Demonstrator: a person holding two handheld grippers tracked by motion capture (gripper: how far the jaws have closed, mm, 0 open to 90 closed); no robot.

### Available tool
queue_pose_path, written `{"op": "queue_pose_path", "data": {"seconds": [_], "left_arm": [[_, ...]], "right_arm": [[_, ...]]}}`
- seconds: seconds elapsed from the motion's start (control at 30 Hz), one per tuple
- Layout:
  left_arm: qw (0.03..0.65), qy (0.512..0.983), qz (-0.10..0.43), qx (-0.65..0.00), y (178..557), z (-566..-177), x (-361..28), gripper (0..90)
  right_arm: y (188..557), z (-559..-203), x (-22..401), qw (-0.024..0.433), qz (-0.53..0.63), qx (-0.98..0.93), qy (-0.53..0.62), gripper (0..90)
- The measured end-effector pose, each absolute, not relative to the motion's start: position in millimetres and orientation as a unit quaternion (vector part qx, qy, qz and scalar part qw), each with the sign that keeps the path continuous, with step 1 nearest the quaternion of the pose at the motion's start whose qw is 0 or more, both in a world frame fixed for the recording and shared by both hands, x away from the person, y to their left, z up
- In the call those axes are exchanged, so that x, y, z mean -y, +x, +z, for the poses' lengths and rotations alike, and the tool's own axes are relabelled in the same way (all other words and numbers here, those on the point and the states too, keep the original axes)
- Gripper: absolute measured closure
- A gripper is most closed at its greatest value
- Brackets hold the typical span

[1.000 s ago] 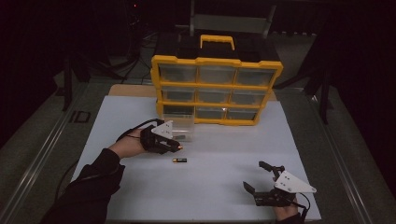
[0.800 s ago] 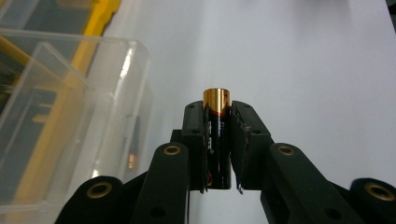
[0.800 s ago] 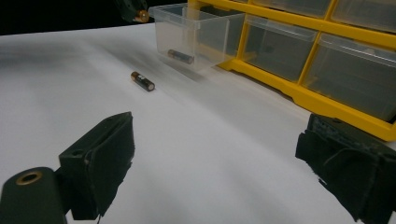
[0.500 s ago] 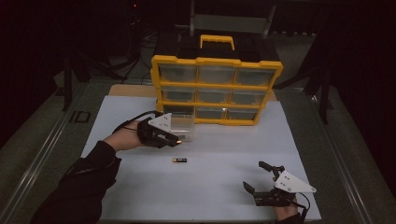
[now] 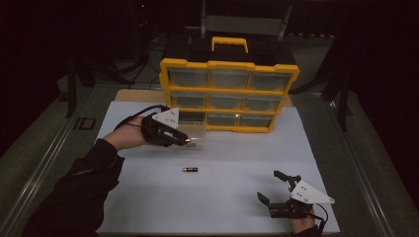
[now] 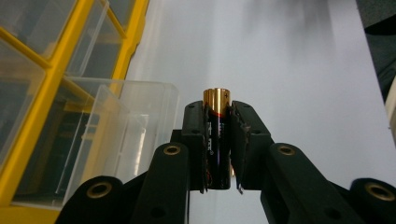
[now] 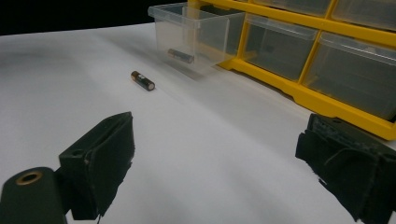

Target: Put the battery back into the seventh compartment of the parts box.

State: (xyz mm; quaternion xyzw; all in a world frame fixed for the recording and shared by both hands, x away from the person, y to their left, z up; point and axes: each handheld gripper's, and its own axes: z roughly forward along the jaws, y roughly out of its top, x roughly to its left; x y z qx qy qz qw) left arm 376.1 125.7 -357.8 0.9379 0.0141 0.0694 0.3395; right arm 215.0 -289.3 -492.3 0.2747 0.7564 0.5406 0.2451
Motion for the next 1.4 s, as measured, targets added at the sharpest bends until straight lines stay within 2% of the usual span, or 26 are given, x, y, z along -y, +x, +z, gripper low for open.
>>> {"op": "queue_pose_path", "data": {"seconds": [0.63,1.4], "left_arm": [[0.352,0.932,0.085,-0.014,383.5,-332.0,-126.8,75.7],[0.36,0.924,0.114,-0.06,427.6,-313.0,-122.9,75.7]], "right_arm": [[214.8,-492.1,289.5,0.242,0.542,-0.757,0.274,9.1],[214.4,-492.0,289.9,0.241,0.543,-0.756,0.274,9.1]]}}
